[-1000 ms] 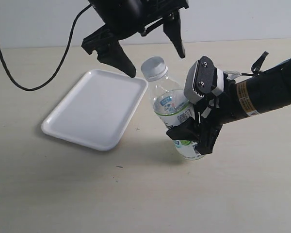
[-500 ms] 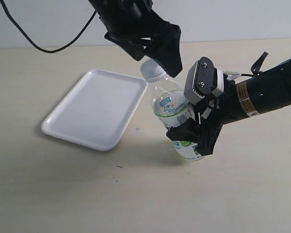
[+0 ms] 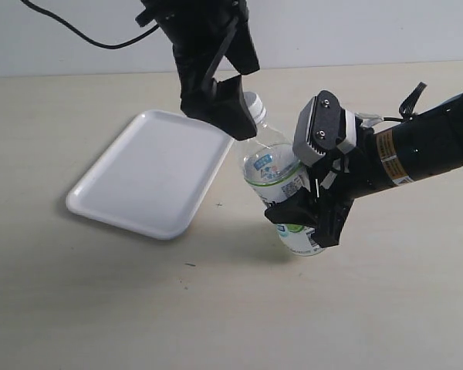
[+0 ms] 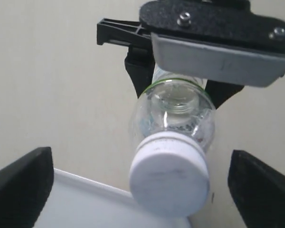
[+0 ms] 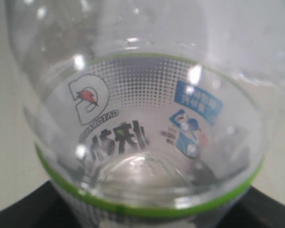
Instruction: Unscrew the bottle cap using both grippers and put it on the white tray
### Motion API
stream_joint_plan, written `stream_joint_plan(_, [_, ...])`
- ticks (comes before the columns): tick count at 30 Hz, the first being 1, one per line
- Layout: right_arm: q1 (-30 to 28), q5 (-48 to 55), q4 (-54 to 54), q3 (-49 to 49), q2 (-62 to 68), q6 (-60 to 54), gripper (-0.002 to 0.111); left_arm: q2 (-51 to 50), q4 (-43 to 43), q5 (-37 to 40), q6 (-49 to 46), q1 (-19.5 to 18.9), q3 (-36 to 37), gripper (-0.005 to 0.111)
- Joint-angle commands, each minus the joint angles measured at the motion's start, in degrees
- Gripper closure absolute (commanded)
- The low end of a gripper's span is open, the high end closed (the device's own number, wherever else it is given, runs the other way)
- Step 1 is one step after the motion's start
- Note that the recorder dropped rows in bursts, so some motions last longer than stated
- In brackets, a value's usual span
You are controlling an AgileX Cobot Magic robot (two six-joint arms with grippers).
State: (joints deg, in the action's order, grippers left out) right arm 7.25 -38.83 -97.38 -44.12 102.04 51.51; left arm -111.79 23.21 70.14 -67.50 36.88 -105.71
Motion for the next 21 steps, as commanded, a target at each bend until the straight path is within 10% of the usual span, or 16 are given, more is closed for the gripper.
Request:
stream_joint_plan(1, [0.06,-0.51,-1.16,0.15,0.00,0.18,0.108,0.15,-2.63,-0.18,-4.46,-0.24,-0.37,0.011])
stream_joint_plan(8, [0.06,-0.04,-1.16,0.15,0.00,0.18,0.108,0.15,-1.08,-0.18,-4.78,-0.24,-0.37,0.014])
stream_joint_plan(21, [0.06,-0.05,-1.16,0.15,0.00,0.33,0.108,0.15,1.13,-0.18,-4.68,-0.24,-0.37,0.080])
